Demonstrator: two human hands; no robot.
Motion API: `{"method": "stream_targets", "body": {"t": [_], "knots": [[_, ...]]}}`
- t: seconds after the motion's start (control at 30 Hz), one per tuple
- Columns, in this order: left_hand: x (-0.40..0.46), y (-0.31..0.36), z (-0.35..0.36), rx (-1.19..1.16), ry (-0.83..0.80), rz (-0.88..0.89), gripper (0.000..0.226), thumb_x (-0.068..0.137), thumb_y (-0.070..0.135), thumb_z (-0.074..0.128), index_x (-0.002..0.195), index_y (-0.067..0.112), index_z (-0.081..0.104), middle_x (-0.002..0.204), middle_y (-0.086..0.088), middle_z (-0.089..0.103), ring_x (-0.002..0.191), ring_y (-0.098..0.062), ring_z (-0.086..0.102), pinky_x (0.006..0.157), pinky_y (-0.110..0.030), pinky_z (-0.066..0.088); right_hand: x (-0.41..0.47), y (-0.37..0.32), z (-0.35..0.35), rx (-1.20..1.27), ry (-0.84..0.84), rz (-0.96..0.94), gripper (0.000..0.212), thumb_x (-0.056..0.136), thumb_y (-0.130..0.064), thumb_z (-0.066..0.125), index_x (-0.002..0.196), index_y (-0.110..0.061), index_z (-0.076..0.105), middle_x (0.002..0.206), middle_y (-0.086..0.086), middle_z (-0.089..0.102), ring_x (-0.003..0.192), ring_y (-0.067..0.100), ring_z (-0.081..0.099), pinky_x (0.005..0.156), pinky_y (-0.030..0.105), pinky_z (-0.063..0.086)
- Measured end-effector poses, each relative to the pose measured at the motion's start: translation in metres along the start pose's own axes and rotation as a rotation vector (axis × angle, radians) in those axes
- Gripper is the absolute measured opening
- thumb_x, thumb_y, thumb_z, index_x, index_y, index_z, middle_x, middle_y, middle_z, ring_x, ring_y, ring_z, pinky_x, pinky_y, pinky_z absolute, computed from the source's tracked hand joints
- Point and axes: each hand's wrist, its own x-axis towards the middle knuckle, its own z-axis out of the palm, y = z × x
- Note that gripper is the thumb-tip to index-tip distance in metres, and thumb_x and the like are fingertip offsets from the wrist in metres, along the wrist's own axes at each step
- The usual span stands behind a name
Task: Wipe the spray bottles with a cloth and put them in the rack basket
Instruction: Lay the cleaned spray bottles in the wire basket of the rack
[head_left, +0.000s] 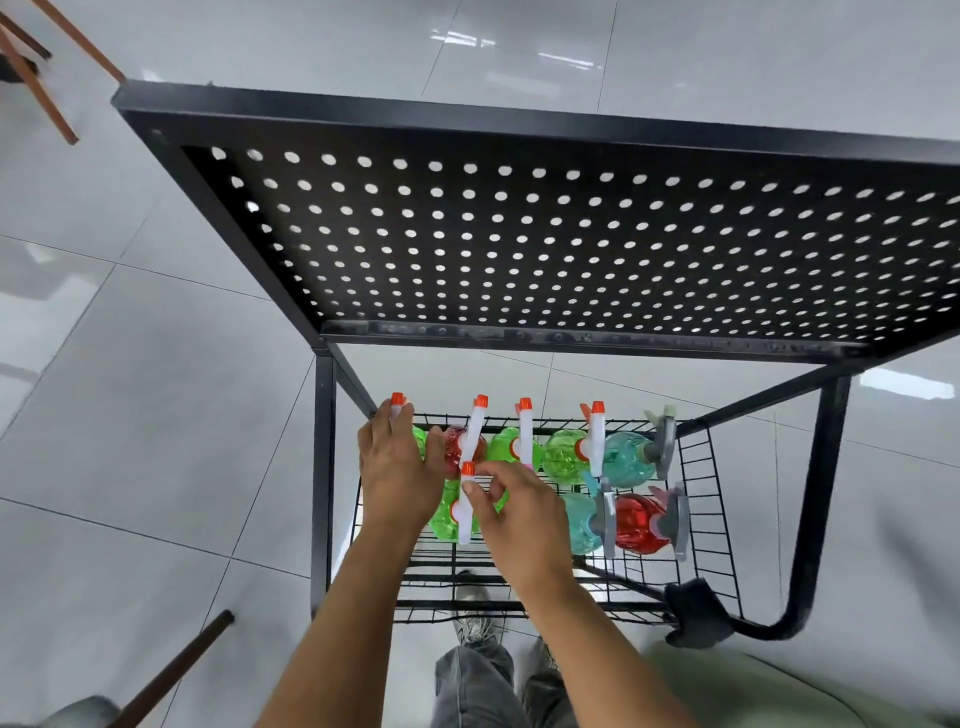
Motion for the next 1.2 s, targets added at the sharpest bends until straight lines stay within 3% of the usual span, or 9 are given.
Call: {"method": "stream_targets", "body": {"t": [0.13, 0.23, 0.33, 0.43, 0.67, 0.77, 0.9, 1.07, 1.2], "knots": [[-0.001, 0.002, 0.001, -0.017, 0.003, -0.014, 0.056, 0.110, 0.029, 0.055, 0.159, 0.006, 0.043, 0.170, -0.013, 0.034, 0.156, -0.034, 0.024, 0.127, -0.046, 0.022, 0.004, -0.006, -0.001, 0.015, 0.037, 0.020, 0.020, 0.102, -0.042, 0.065, 0.119, -0.033, 0.072, 0.095, -0.019, 0.057, 0.070, -0.001, 0.053, 0.070, 0.029, 0.048], [-0.002, 0.002, 0.000, -0.046, 0.008, -0.012, 0.056, 0.108, 0.028, 0.057, 0.159, 0.008, 0.043, 0.172, -0.015, 0.029, 0.158, -0.033, 0.021, 0.127, -0.045, 0.021, 0.009, -0.014, 0.001, 0.019, 0.084, -0.004, 0.027, 0.103, -0.033, 0.064, 0.130, -0.031, 0.069, 0.123, -0.010, 0.061, 0.103, 0.010, 0.062, 0.086, 0.028, 0.053], [-0.008, 0.001, -0.001, -0.139, 0.071, 0.050, 0.050, 0.107, 0.020, 0.060, 0.155, 0.011, 0.050, 0.172, -0.014, 0.028, 0.158, -0.033, 0.024, 0.124, -0.049, 0.029, 0.013, -0.026, 0.002, -0.031, -0.008, -0.006, 0.037, 0.106, -0.031, 0.059, 0.143, -0.030, 0.061, 0.150, -0.002, 0.050, 0.137, 0.019, 0.045, 0.104, 0.031, 0.046], [-0.013, 0.000, -0.001, -0.200, 0.130, 0.148, 0.044, 0.106, 0.014, 0.059, 0.151, 0.011, 0.055, 0.168, -0.010, 0.037, 0.155, -0.028, 0.031, 0.121, -0.048, 0.040, 0.015, -0.033, 0.001, -0.093, -0.146, 0.031, 0.045, 0.109, -0.035, 0.052, 0.153, -0.029, 0.048, 0.165, -0.001, 0.036, 0.151, 0.021, 0.033, 0.113, 0.038, 0.040], [-0.024, 0.016, -0.006, -0.236, 0.052, 0.189, 0.038, 0.110, 0.015, 0.054, 0.147, 0.013, 0.060, 0.157, -0.004, 0.053, 0.151, -0.019, 0.042, 0.122, -0.027, 0.031, 0.014, -0.037, 0.002, -0.033, -0.191, -0.019, 0.050, 0.107, -0.022, 0.054, 0.156, -0.027, 0.046, 0.167, -0.004, 0.034, 0.154, 0.013, 0.030, 0.113, 0.030, 0.037], [-0.023, 0.020, -0.002, -0.238, 0.002, 0.198, 0.038, 0.110, 0.017, 0.053, 0.147, 0.014, 0.061, 0.156, -0.002, 0.054, 0.147, -0.017, 0.046, 0.119, -0.025, 0.035, 0.013, -0.034, 0.007, -0.033, -0.206, -0.018, 0.055, 0.107, -0.029, 0.054, 0.160, -0.030, 0.039, 0.171, -0.010, 0.025, 0.159, 0.005, 0.016, 0.123, 0.024, 0.029], [-0.020, 0.022, 0.004, -0.230, -0.028, 0.180, 0.038, 0.111, 0.018, 0.052, 0.148, 0.017, 0.061, 0.159, 0.001, 0.051, 0.146, -0.013, 0.047, 0.112, -0.017, 0.032, 0.014, -0.034, 0.005, -0.062, -0.228, -0.008, 0.059, 0.109, -0.033, 0.053, 0.164, -0.029, 0.033, 0.174, -0.010, 0.018, 0.160, 0.004, 0.010, 0.119, 0.017, 0.022], [-0.015, 0.027, 0.010, -0.237, -0.084, 0.150, 0.039, 0.112, 0.027, 0.050, 0.149, 0.019, 0.061, 0.161, -0.001, 0.048, 0.138, -0.008, 0.047, 0.120, -0.030, 0.035, 0.016, -0.034, 0.002, -0.059, -0.247, 0.002, 0.064, 0.106, -0.030, 0.057, 0.164, -0.030, 0.030, 0.174, -0.013, 0.013, 0.159, 0.002, 0.012, 0.112, 0.012, 0.019], [-0.009, 0.024, 0.015, -0.204, -0.128, 0.130, 0.039, 0.113, 0.032, 0.047, 0.148, 0.026, 0.062, 0.157, -0.002, 0.052, 0.130, -0.006, 0.048, 0.116, -0.031, 0.038, 0.018, -0.025, 0.001, -0.057, -0.226, -0.033, 0.067, 0.104, -0.020, 0.060, 0.164, -0.024, 0.032, 0.173, -0.010, 0.017, 0.161, 0.008, 0.011, 0.124, 0.025, 0.030]]}}
